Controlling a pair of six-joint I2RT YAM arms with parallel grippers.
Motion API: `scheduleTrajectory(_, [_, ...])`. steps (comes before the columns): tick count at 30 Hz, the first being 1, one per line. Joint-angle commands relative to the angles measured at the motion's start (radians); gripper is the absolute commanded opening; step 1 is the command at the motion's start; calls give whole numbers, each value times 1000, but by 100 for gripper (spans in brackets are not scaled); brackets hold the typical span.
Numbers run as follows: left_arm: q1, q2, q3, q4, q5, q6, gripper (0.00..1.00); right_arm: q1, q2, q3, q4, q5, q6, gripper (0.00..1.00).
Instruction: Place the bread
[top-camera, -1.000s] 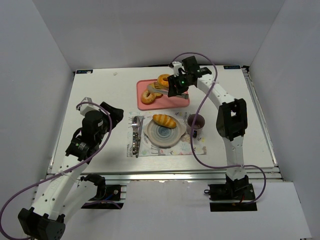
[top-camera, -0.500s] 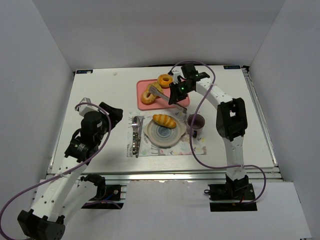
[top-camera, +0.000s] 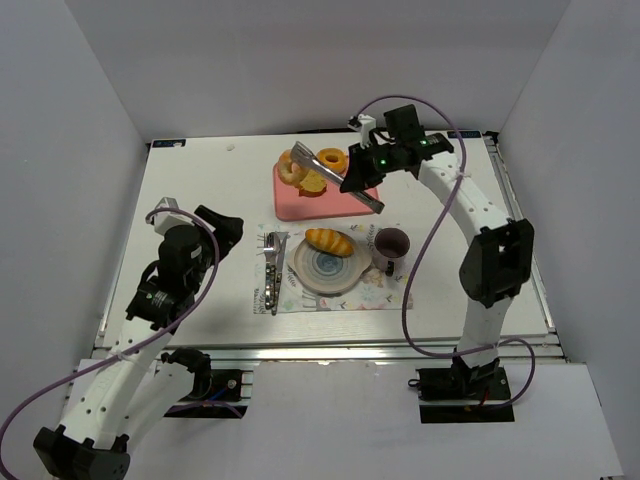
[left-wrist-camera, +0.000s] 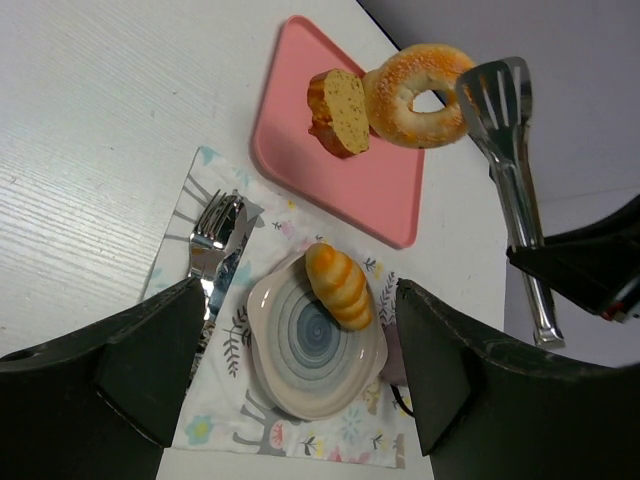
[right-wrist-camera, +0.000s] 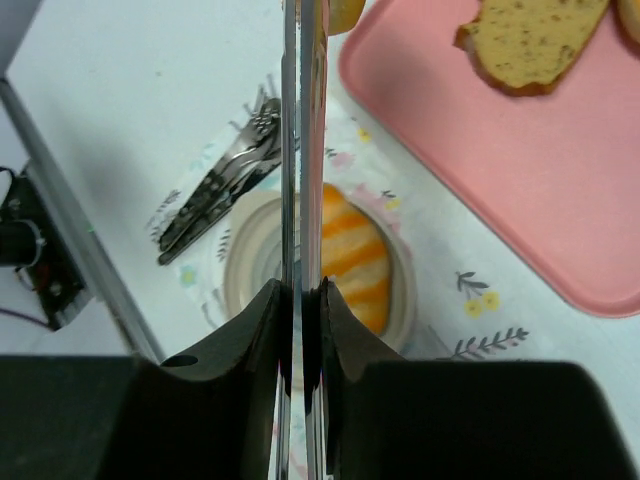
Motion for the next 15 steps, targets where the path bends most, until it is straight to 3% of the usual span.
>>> scheduleTrajectory(1, [-3,-21,-10,3,-12,-3,86,-12,-174,-187,-76,-150,-60,11])
scheduleTrajectory(9, [-3,-24,-36,34,5,-4,86,-12,-468,-615,-102,-217,-108,10])
scheduleTrajectory(15, [-3,-18,-54,53,27,-4,86,-12,-536,-686,-84,-183,-127,10])
